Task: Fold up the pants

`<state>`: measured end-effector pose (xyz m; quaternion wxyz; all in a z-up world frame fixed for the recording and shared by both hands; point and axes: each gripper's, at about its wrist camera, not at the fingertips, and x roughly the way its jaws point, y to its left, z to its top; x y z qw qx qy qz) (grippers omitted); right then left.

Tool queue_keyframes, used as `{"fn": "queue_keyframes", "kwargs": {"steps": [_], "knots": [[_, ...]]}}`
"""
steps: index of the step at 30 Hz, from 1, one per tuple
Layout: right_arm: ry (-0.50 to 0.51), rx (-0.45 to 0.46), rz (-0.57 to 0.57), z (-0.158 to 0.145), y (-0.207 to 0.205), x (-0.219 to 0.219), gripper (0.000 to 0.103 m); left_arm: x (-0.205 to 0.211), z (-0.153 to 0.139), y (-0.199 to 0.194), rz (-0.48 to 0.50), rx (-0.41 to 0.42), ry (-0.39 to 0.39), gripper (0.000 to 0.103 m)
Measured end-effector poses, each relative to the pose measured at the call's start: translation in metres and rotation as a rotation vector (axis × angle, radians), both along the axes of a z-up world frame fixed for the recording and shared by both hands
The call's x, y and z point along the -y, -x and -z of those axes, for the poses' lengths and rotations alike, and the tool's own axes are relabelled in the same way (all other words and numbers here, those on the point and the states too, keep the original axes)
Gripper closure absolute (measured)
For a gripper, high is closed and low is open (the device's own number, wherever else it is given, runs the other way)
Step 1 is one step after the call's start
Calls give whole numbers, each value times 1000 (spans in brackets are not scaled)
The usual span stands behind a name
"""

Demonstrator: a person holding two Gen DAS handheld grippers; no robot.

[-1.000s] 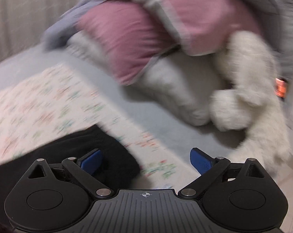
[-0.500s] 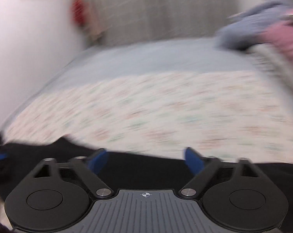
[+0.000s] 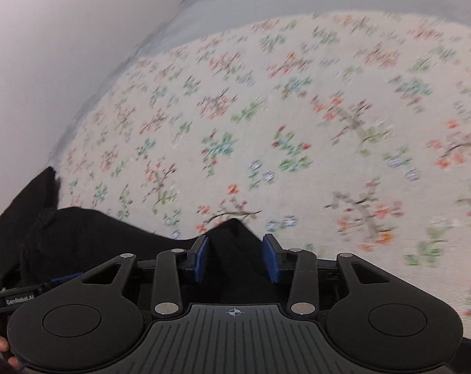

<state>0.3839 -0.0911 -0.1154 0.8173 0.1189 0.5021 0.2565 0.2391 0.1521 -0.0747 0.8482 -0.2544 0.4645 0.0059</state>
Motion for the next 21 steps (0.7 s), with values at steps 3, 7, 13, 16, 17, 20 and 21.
{"fn": "queue_keyframes", "kwargs": {"steps": [3, 7, 13, 16, 17, 20, 21], "knots": [[72, 86, -5, -16, 6, -8, 98, 0, -2, 5, -14, 5, 21, 40], [129, 208, 6, -49, 11, -15, 102, 3, -5, 8, -14, 39, 22, 40], [360, 261, -104, -32, -9, -58, 103, 17, -1, 8, 39, 16, -112, 40], [367, 256, -79, -15, -6, -56, 103, 20, 0, 7, 53, 15, -134, 40], [338, 246, -41, -15, -5, -46, 101, 20, 0, 8, 55, 15, -136, 40], [349, 255, 88, -20, 5, -9, 84, 19, -1, 10, 54, 14, -135, 40], [341, 259, 123, -23, 11, 7, 84, 19, -2, 8, 51, 12, -131, 40]]}}
